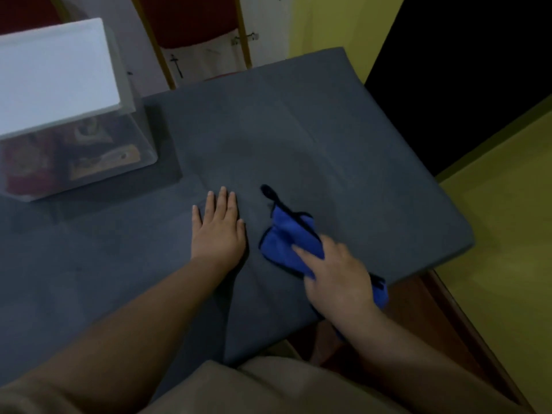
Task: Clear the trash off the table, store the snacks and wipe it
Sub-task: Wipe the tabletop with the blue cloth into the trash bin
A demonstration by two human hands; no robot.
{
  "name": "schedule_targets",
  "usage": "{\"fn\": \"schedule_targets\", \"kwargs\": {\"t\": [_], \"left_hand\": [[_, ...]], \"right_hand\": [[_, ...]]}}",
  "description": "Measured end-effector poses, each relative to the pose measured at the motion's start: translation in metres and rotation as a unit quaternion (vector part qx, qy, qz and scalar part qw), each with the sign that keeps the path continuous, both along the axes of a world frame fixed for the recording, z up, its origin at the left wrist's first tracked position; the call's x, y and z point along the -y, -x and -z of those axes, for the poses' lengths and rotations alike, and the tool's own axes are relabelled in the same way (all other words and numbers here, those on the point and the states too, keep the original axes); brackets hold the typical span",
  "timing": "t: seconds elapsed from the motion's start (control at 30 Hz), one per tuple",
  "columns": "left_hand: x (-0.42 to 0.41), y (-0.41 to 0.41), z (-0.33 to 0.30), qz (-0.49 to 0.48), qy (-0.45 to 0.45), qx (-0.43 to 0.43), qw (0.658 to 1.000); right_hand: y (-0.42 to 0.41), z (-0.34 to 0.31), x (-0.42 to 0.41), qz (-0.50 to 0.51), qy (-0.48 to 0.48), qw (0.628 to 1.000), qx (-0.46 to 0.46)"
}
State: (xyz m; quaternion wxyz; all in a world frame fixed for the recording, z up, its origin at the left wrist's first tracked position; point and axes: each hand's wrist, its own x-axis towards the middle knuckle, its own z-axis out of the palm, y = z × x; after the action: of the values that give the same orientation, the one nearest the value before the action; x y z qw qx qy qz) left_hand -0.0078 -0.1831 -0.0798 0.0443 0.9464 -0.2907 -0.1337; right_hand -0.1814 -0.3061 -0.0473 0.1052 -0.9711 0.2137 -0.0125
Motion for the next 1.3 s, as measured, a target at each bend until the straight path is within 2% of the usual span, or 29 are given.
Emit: {"fn": "schedule_targets", "kwargs": {"t": [0.1,0.23,0.33,0.4,0.5,0.6,0.67,0.8,0.87,0.93,1.0,1.07,1.17,1.3], "left_hand": [[0.002,0.002,0.002,0.003,0.006,0.006,1.000],[0.003,0.001,0.002,0.009,-0.002,0.004,1.000],[0.000,0.002,0.001,0.021,-0.007,0.001,1.000],[-0.006,0.004,-0.001,0.025,-0.002,-0.006,1.000],[-0.024,0.004,-0.003,0.019,0.001,-0.017,1.000],[-0.061,-0.004,-0.005,-0.006,-0.012,-0.016,1.000],[-0.084,-0.010,-0.006,-0.028,-0.016,-0.022,0.999],[-0.143,-0.021,-0.009,-0.082,-0.016,-0.023,0.996],[-0.169,-0.022,-0.009,-0.097,-0.016,-0.027,0.995],[-0.194,-0.021,-0.009,-0.110,-0.012,-0.028,0.993],[-0.221,-0.019,-0.010,-0.118,-0.014,-0.027,0.993],[-0.240,-0.016,-0.009,-0.120,-0.014,-0.028,0.992],[-0.269,-0.013,-0.009,-0.121,-0.014,-0.033,0.992],[-0.298,-0.010,-0.009,-0.121,-0.021,-0.032,0.992]], "right_hand": [[0.044,0.007,0.050,0.094,0.010,0.995,0.011],[0.074,0.010,0.147,0.273,0.071,0.959,-0.027],[0.064,0.003,0.189,0.394,0.050,0.916,-0.058],[0.038,-0.002,0.190,0.421,0.049,0.903,-0.072],[-0.022,-0.002,0.148,0.355,0.040,0.931,-0.071],[-0.087,-0.007,0.058,0.194,0.025,0.979,-0.059],[-0.106,-0.008,-0.004,0.076,0.013,0.995,-0.055],[-0.086,-0.011,-0.107,-0.134,-0.005,0.989,-0.057],[-0.056,-0.009,-0.120,-0.187,-0.004,0.980,-0.074],[-0.026,-0.003,-0.112,-0.192,0.006,0.977,-0.088],[-0.006,-0.001,-0.092,-0.127,0.009,0.987,-0.094],[-0.001,-0.008,-0.066,-0.001,0.017,0.997,-0.079],[-0.033,-0.021,-0.041,0.154,0.016,0.986,-0.056],[-0.101,-0.023,-0.048,0.235,0.006,0.970,-0.069]]}}
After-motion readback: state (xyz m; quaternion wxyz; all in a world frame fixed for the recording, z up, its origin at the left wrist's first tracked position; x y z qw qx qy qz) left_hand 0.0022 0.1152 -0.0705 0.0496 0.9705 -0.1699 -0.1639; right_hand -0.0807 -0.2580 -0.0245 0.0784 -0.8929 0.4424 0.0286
